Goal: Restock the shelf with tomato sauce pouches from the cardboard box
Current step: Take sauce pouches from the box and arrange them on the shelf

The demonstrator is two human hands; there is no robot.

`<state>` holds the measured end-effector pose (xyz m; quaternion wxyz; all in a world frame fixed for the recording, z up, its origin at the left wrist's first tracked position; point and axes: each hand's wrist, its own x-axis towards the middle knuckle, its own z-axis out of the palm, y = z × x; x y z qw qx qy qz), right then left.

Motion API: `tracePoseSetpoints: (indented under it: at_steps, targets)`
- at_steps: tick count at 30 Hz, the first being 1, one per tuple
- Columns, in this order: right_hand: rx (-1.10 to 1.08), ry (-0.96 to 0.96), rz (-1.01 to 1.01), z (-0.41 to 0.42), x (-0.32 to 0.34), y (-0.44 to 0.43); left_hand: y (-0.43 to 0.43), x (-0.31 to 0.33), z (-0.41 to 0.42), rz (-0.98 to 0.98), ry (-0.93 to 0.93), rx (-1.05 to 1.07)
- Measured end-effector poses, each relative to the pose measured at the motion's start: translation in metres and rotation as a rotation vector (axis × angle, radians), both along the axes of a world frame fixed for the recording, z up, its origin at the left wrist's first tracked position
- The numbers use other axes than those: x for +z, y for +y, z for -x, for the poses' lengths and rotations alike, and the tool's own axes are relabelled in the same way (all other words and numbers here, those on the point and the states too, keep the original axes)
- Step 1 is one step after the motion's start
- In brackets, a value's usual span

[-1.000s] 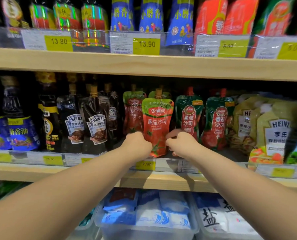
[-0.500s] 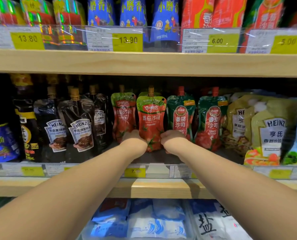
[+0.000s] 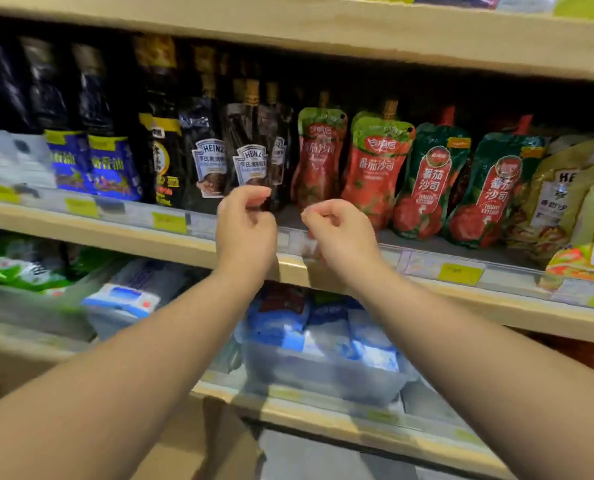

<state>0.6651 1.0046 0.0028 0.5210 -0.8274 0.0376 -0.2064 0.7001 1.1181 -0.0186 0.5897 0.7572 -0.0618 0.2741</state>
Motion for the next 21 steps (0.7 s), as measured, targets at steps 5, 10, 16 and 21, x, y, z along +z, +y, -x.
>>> tracePoseSetpoints:
  at_steps: [5, 10, 16, 21]
  targets:
    - [0.145, 0.130, -0.055, 0.027, -0.053, 0.080, 0.086, -0.077, 0.045, 0.042, 0.170, 0.154]
    - [0.384, 0.468, -0.066, 0.048, -0.120, 0.160, 0.196, -0.168, 0.075, -0.202, 0.731, 0.242]
    - [0.502, 0.758, 0.002, 0.056, -0.192, 0.241, 0.302, -0.202, 0.111, -0.405, 0.981, 0.350]
    - [0.464, 1.017, -0.157, 0.065, -0.247, 0.306, 0.355, -0.194, 0.123, -0.480, 1.268, 0.171]
